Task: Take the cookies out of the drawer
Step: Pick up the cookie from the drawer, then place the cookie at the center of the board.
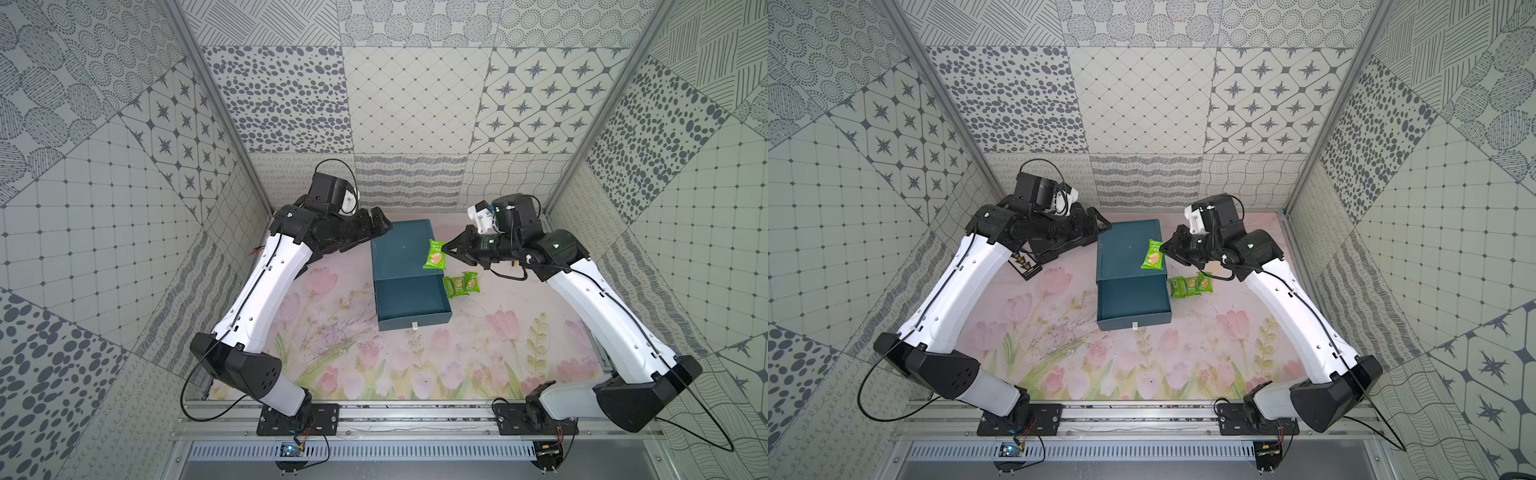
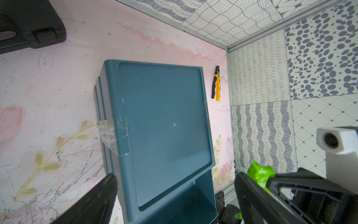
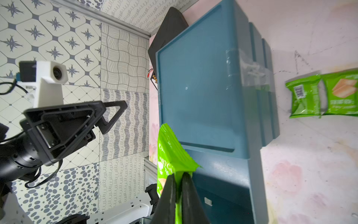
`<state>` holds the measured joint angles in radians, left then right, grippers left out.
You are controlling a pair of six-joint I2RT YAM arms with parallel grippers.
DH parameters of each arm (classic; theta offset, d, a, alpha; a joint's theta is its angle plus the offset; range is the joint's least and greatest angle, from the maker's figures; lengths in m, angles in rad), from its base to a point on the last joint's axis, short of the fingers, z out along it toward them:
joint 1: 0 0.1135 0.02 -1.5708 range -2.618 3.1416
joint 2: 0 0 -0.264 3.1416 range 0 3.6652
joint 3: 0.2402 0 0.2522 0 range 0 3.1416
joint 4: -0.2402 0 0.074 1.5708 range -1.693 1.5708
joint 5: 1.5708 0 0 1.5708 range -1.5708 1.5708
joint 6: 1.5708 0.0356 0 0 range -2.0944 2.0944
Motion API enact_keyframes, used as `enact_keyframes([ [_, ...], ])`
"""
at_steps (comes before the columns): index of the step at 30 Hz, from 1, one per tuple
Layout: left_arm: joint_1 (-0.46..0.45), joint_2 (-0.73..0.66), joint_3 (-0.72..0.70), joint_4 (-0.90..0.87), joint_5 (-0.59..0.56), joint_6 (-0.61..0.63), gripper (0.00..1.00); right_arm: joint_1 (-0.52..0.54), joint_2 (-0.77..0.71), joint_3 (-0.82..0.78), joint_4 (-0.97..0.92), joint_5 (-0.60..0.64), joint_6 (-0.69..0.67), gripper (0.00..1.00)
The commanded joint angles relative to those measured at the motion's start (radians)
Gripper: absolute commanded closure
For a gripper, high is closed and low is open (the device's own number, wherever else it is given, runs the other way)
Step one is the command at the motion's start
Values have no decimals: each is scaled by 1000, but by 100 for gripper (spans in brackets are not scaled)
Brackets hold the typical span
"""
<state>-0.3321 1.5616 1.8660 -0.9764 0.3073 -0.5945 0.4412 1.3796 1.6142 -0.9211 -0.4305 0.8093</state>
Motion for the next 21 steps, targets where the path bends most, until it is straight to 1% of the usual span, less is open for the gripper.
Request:
enact_keyframes([
  [1, -1, -55, -15, 9, 45, -26, 1, -100, -10, -8, -59, -88, -133, 100],
  [3, -5, -71, -15, 7, 101, -42, 1, -174, -8, -31, -74, -72, -212, 100],
  [5, -21, -91, -29, 20, 132, -52, 1, -242, 5, -68, -72, -65, -295, 100],
  [8, -96, -154, -121, 127, 130, -37, 1, -308, 40, -132, -69, 31, -416, 100],
  [10, -150, -192, -195, 200, 130, -25, 1, -346, 45, -190, -28, 85, -452, 100],
  [12, -194, -234, -278, 277, 102, -29, 2, -391, 23, -291, 85, 92, -471, 100],
  [14, -207, -281, -383, 361, 59, -53, 1, -438, 21, -372, 181, 90, -487, 100],
  [16, -208, -331, -495, 465, 41, -82, 1, -474, 55, -421, 247, 101, -511, 100],
  [18, -213, -349, -540, 499, 38, -83, 1, -488, 116, -418, 258, 113, -541, 100],
  [21, -234, -344, -544, 474, 12, -56, 1, -496, 194, -416, 287, 116, -579, 100],
])
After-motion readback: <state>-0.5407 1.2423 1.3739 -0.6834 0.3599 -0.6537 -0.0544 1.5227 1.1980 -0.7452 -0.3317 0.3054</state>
